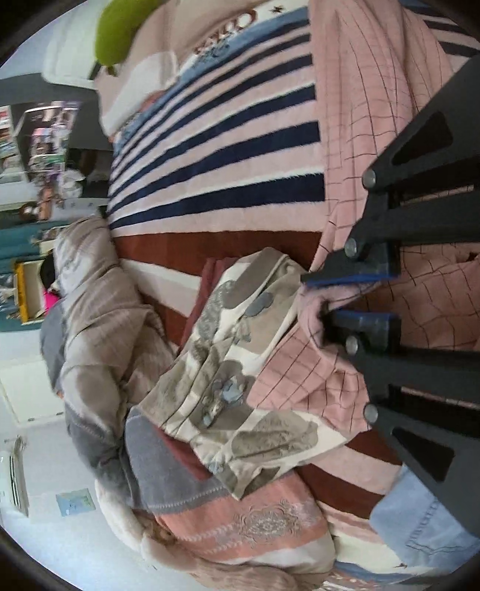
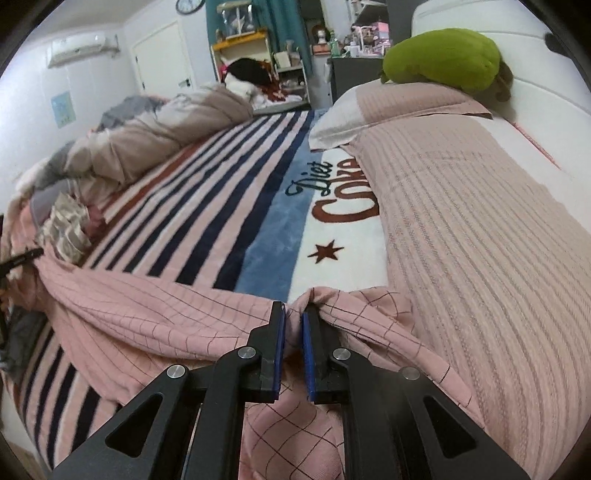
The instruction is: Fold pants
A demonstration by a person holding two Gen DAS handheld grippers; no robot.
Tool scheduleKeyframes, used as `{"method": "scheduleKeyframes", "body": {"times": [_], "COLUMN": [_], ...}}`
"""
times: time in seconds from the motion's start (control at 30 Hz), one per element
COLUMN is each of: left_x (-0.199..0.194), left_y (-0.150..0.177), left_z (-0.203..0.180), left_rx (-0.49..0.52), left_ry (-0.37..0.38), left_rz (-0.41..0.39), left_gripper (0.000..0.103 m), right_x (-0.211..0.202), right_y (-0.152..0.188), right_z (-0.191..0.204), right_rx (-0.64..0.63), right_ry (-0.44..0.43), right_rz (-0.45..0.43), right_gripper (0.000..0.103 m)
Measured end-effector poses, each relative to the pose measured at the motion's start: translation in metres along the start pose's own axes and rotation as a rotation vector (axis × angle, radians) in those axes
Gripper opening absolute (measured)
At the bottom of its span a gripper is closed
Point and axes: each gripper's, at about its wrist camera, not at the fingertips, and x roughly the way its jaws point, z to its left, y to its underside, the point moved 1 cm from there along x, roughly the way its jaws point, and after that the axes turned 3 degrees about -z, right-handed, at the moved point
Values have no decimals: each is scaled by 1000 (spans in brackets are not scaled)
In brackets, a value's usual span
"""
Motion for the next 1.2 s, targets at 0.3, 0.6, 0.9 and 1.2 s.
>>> {"method": "scheduleKeyframes", "body": {"times": [0.3,0.6,0.9,1.2], "left_x": [-52,-99,-48,-34], "left_y": [-2,26,69,53], "left_z": [2,6,-29,-5], "left_rx": [19,179,478,380], "left_ry": [177,126,-49,-78], "left_rz": [12,-3,81,132], "left_gripper": [82,85,85,17], "right_x": [1,-60,-60,-59], "right_y": [0,10,31,30], "right_z": [23,57,65,64], "right_rx": [-35,-61,-13,11], "right_ry": [-100,-175,-207,-209], "right_rz": [58,-39,7,2], "right_gripper": [57,69,69,69]}}
